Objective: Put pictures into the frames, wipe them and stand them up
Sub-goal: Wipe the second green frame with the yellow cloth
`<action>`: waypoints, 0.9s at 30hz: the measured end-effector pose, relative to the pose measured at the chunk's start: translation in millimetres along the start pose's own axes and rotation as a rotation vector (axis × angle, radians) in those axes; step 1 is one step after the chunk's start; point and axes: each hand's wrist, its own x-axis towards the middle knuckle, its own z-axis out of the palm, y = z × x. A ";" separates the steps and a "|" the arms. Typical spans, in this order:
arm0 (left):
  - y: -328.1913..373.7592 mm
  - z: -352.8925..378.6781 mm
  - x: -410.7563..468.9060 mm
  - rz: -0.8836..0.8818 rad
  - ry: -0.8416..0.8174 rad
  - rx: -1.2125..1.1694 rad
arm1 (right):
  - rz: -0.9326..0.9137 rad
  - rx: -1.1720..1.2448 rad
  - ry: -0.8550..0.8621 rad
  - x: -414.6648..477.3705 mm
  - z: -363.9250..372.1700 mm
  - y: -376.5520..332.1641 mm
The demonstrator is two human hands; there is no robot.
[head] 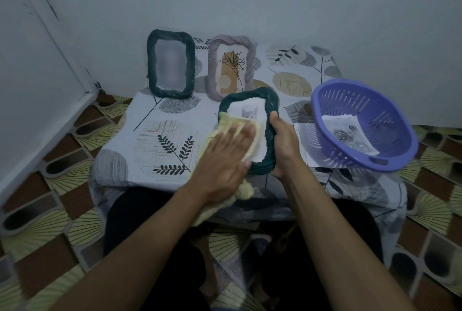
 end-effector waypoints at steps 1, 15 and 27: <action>-6.3 -0.7 2.0 -0.081 0.016 0.020 | 0.023 0.006 -0.026 -0.1 -1.8 -0.5; -30.4 -52.5 28.7 -0.533 0.296 -0.358 | 0.369 -0.101 -0.325 -7.3 -15.3 -26.8; -20.6 -47.7 35.8 -0.932 0.599 -0.454 | -0.055 0.127 -0.031 -17.8 13.7 3.0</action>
